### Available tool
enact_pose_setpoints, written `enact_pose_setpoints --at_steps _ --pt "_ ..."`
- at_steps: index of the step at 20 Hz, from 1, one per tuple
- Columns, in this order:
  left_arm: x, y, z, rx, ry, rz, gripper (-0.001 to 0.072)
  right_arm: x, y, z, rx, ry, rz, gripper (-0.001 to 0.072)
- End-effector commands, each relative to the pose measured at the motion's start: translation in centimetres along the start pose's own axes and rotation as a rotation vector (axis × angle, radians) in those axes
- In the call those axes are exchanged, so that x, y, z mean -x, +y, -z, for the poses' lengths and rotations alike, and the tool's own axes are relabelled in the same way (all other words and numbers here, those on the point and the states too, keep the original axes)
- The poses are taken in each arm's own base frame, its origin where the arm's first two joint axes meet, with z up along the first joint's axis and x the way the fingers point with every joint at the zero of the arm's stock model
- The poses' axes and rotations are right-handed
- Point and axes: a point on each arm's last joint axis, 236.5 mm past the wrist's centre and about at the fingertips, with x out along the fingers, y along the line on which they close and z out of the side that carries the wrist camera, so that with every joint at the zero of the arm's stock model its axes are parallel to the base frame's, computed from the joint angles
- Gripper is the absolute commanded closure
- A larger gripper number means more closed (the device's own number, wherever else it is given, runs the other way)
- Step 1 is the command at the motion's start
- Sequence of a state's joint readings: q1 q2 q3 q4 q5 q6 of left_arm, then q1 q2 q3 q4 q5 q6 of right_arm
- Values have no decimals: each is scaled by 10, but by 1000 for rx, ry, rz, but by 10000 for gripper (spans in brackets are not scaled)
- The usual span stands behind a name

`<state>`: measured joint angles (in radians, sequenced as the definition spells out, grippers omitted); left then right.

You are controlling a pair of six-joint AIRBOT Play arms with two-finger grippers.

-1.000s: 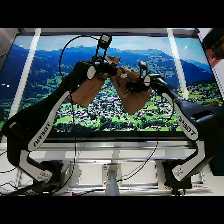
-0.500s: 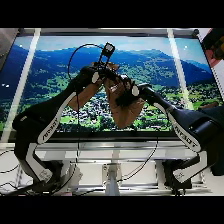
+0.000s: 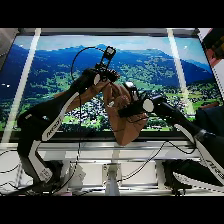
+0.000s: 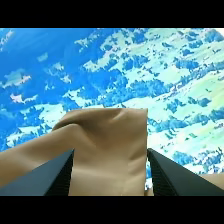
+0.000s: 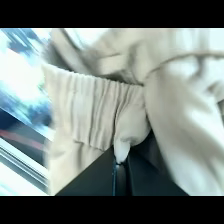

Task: Fold the clothes and pants, and hang the long-sleeved shirts on hangers.

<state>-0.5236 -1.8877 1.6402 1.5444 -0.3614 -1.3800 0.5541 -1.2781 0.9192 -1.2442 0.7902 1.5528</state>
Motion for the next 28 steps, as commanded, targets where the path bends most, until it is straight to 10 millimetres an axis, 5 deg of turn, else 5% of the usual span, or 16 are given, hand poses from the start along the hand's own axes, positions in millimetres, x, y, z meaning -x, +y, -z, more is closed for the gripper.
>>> enact_pose_setpoints --at_steps 1,6,11,14,19,25,28 --pt "-6 -8 -6 -9 -36 4 66 34 11 -19 -24 -116 -27 676" --pt "-23 -27 64 -97 184 61 56 43 18 -20 -14 -130 -41 676" --pt "-40 -18 75 -217 170 15 60 44 18 -20 -15 -130 -42 675" --pt "-45 -18 67 -120 119 2 110 44 18 -20 -15 -130 -42 675" --pt "-43 -15 44 -60 35 -11 666 44 18 -20 -15 -130 -42 676" --pt "-9 4 -10 -52 -67 -42 691 44 10 -22 14 -140 -7 675" --pt "23 28 -1 -32 61 -65 690 44 -1 -23 55 -141 39 676"
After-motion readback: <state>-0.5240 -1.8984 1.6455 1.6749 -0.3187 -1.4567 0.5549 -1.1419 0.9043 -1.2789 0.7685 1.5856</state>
